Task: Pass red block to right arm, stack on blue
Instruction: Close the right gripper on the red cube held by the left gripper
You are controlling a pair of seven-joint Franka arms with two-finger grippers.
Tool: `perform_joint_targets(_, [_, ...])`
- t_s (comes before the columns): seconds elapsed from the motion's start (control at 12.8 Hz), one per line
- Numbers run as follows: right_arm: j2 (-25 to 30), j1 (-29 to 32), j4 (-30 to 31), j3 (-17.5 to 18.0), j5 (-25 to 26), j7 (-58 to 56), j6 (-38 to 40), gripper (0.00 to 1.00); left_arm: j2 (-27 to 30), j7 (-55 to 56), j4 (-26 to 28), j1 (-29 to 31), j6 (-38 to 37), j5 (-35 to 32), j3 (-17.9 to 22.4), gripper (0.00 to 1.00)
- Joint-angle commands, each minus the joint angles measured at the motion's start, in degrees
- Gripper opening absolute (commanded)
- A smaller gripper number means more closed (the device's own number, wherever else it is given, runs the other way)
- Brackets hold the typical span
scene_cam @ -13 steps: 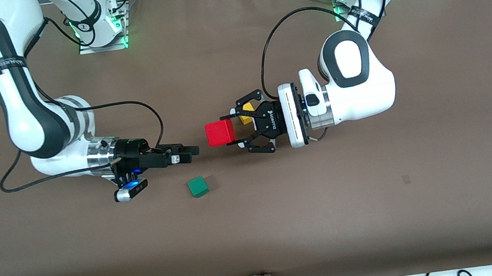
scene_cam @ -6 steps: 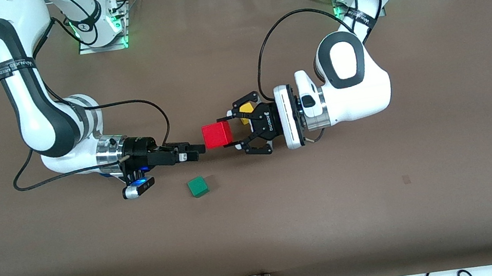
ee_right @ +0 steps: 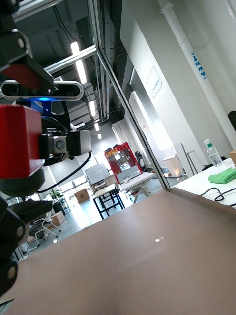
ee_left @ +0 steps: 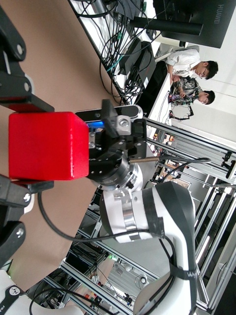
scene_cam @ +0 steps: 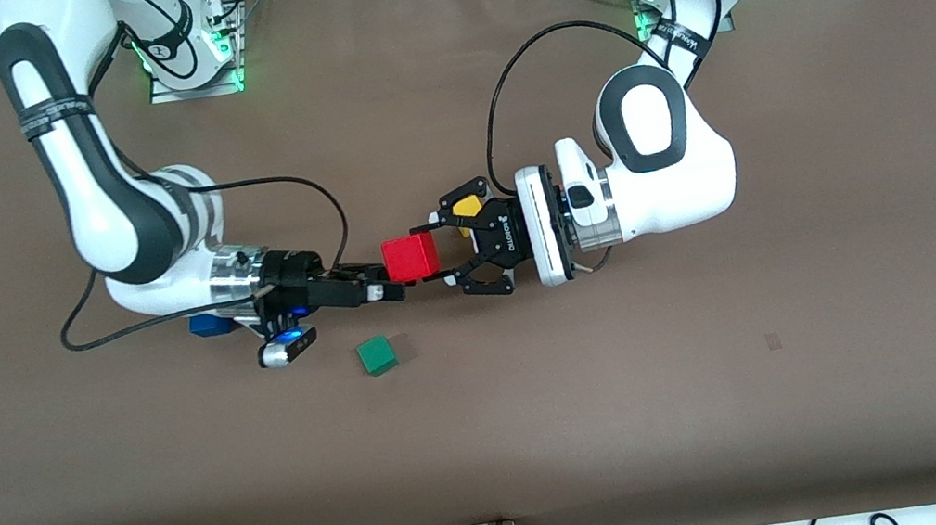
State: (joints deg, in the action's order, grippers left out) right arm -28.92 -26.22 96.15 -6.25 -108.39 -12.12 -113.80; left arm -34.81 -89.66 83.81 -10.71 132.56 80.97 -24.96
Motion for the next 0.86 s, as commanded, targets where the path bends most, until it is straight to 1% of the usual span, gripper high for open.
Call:
perform_joint_targets(0.0, [1.0, -0.8, 0.7, -0.3, -2.2, -1.4, -1.6, 1.00, -1.4, -1.7, -2.2, -0.8, 0.3, 1.7, 0.6, 0.00])
perform_joint_targets(0.47, [1.4, -0.9, 0.7, -0.3, -2.4, -1.0, -1.6, 1.00, -1.5, -3.1, -2.2, -0.7, 0.0, 1.7, 2.3, 0.00])
perform_joint_targets(0.55, [1.3, -0.9, 0.7, -0.3, -2.5, -1.0, -1.6, 0.98, -1.5, -3.2, -2.3, -0.7, 0.1, 1.6, 2.3, 0.00])
perform_joint_targets(0.63, [1.3, -0.9, 0.7, -0.3, -2.5, -1.1, -1.6, 0.93, -1.7, -3.2, -2.9, -0.7, 0.1, 1.7, 2.3, 0.00])
perform_joint_targets(0.78, [1.3, -0.8, 0.6, -0.3, -2.5, -1.1, -1.6, 0.92, -1.8, -3.2, -3.0, -0.8, 0.2, 1.7, 2.3, 0.00])
